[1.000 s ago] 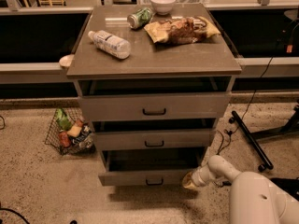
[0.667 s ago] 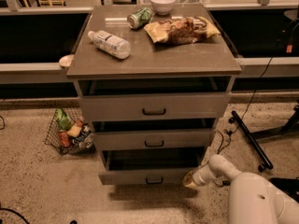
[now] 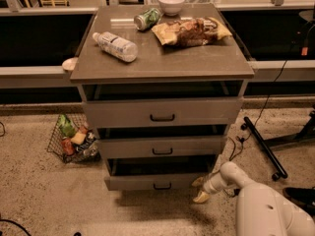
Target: Close bottom drawer
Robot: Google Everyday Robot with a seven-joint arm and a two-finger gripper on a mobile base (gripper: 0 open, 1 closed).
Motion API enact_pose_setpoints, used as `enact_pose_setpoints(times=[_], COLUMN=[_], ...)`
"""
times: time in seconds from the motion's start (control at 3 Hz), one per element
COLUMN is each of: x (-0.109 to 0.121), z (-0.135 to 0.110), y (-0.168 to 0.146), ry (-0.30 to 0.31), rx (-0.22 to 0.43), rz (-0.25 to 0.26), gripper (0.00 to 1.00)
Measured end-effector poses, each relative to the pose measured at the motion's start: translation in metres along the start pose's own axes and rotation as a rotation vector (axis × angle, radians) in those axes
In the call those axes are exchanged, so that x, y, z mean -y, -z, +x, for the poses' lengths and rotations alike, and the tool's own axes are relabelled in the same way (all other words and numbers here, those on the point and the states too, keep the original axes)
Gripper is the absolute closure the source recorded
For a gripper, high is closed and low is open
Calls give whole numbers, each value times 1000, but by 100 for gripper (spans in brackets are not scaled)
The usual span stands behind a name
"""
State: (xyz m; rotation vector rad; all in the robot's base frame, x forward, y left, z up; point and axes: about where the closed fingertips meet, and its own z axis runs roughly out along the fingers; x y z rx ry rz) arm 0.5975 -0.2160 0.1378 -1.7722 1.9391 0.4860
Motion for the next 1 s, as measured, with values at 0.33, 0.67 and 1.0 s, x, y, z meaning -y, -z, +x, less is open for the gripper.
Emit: enact_pose_setpoints(times=[0.33, 0.67, 1.0], x=[2, 2, -2], z=[0, -1, -3], y=[-3, -5, -6], ry=[3, 7, 22], rx=[10, 21, 44], rz=[-7, -13, -22], gripper=[0, 0, 0])
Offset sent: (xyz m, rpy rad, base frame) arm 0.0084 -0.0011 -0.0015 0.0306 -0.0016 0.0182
